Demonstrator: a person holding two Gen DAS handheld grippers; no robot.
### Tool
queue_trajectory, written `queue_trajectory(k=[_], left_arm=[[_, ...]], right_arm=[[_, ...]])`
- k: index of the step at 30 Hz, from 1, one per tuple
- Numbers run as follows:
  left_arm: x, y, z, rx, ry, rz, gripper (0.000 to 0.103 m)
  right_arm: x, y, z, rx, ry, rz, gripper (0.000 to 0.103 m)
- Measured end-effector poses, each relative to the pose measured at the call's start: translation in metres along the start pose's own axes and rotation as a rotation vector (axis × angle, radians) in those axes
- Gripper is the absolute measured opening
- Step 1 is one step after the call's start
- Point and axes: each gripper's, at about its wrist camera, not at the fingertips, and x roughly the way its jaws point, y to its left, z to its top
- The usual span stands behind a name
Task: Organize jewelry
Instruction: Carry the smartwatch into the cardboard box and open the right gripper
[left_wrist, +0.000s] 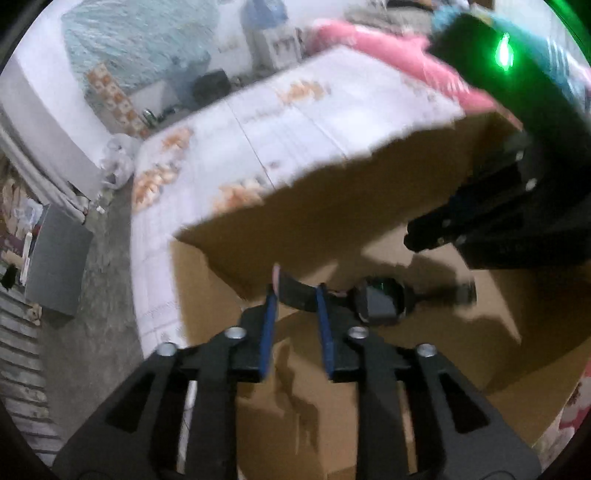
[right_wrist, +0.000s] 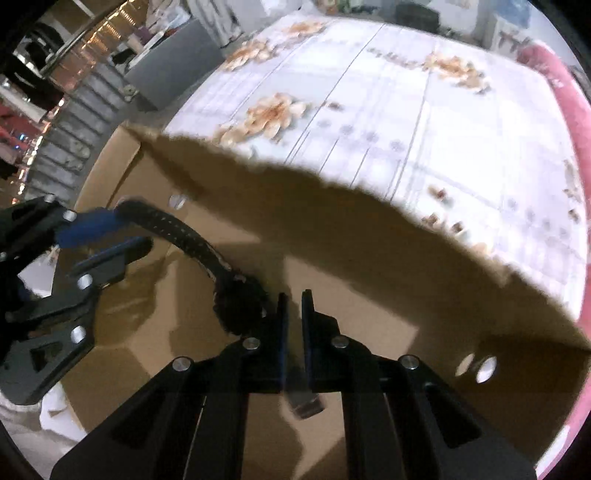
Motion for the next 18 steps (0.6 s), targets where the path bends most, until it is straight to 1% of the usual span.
queue_trajectory(k=[1,2,3,5,6,7,8,9,10,11,13,14,16,17,18], left_arm=[[-0.007,0.004,0.0,-0.014,-0.03,0.001,0.034],[-0.012,0.006,0.001,-0.029,-0.051,0.002,0.036],[-0.019,0.011,0.001,-0.047,-0.076,0.002,0.037],[-0.035,0.018,-0.003,-0.077,-0.124,-0.012,0.045],[-0.041,0.022,-0.006,-0.091,-0.143,-0.01,0.046],[-0.048,0.025,-0.009,-0.104,-0.159,-0.005,0.048],[-0.056,0.029,-0.015,-0.116,-0.178,-0.002,0.051],[-0.062,0.032,-0.02,-0.129,-0.195,-0.003,0.052],[-0.069,0.035,-0.026,-0.142,-0.208,-0.006,0.056],[-0.075,0.038,-0.035,-0.16,-0.222,-0.012,0.06],[-0.086,0.044,-0.051,-0.193,-0.242,-0.023,0.064],[-0.092,0.046,-0.063,-0.216,-0.254,-0.023,0.07],[-0.101,0.048,-0.084,-0.257,-0.278,-0.017,0.076],[-0.103,0.05,-0.095,-0.282,-0.291,-0.019,0.077],[-0.104,0.052,-0.108,-0.306,-0.296,-0.023,0.078]], right_arm=[[-0.004,0.002,0.0,-0.001,-0.022,-0.017,0.008],[-0.008,0.006,-0.001,-0.014,-0.038,-0.027,0.008],[-0.015,0.011,-0.004,-0.034,-0.053,-0.016,0.008],[-0.023,0.023,-0.009,-0.067,-0.06,-0.003,0.009],[-0.024,0.031,-0.01,-0.096,-0.058,-0.006,0.013],[-0.023,0.04,-0.013,-0.131,-0.05,-0.013,0.02],[-0.02,0.047,-0.016,-0.164,-0.04,-0.034,0.037],[-0.016,0.053,-0.017,-0.196,-0.036,-0.067,0.049],[-0.009,0.062,-0.019,-0.243,-0.034,-0.117,0.051],[-0.004,0.069,-0.022,-0.274,-0.025,-0.144,0.052],[0.012,0.077,-0.023,-0.319,0.005,-0.179,0.052],[0.021,0.081,-0.022,-0.337,0.02,-0.197,0.052],[0.036,0.084,-0.02,-0.368,0.045,-0.224,0.052],[0.041,0.084,-0.019,-0.376,0.06,-0.23,0.051],[0.047,0.084,-0.019,-0.388,0.076,-0.239,0.045]])
